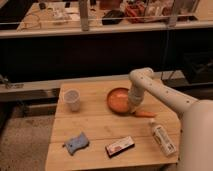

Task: Drag the ceramic bowl in a circle

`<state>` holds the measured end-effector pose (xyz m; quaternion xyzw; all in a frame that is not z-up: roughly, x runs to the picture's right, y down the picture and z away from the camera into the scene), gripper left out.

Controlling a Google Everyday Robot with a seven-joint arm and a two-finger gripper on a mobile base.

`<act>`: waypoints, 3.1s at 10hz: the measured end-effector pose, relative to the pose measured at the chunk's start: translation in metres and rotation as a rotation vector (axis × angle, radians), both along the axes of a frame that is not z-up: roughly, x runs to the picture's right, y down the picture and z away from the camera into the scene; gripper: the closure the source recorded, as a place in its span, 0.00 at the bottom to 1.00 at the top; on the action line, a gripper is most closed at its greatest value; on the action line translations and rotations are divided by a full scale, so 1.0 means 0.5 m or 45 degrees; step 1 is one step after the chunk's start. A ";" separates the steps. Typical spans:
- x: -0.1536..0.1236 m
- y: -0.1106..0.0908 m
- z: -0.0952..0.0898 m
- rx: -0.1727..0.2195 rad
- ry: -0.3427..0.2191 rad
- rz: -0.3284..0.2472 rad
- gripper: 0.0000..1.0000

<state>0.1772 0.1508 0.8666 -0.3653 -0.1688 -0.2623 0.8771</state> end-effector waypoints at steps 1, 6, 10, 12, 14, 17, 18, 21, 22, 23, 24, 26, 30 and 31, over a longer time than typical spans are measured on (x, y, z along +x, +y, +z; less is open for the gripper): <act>0.008 0.027 -0.038 -0.008 0.015 0.004 1.00; -0.096 0.102 -0.093 -0.075 -0.093 -0.124 1.00; -0.257 0.104 -0.102 -0.068 -0.317 -0.294 1.00; -0.283 0.075 -0.085 -0.039 -0.340 -0.306 1.00; -0.277 0.031 -0.034 -0.028 -0.339 -0.294 1.00; -0.252 -0.053 0.044 0.004 -0.324 -0.248 1.00; -0.237 -0.076 0.065 0.014 -0.311 -0.226 1.00; -0.130 -0.100 0.086 0.024 -0.213 -0.125 1.00; -0.085 -0.094 0.078 0.025 -0.171 -0.088 1.00; -0.043 -0.088 0.069 0.029 -0.130 -0.053 1.00; -0.003 -0.080 0.054 0.032 -0.089 -0.019 1.00; 0.069 -0.050 0.004 0.035 -0.011 0.043 1.00; 0.082 0.032 -0.069 -0.011 0.012 0.046 1.00; 0.062 0.054 -0.083 -0.025 0.006 0.035 1.00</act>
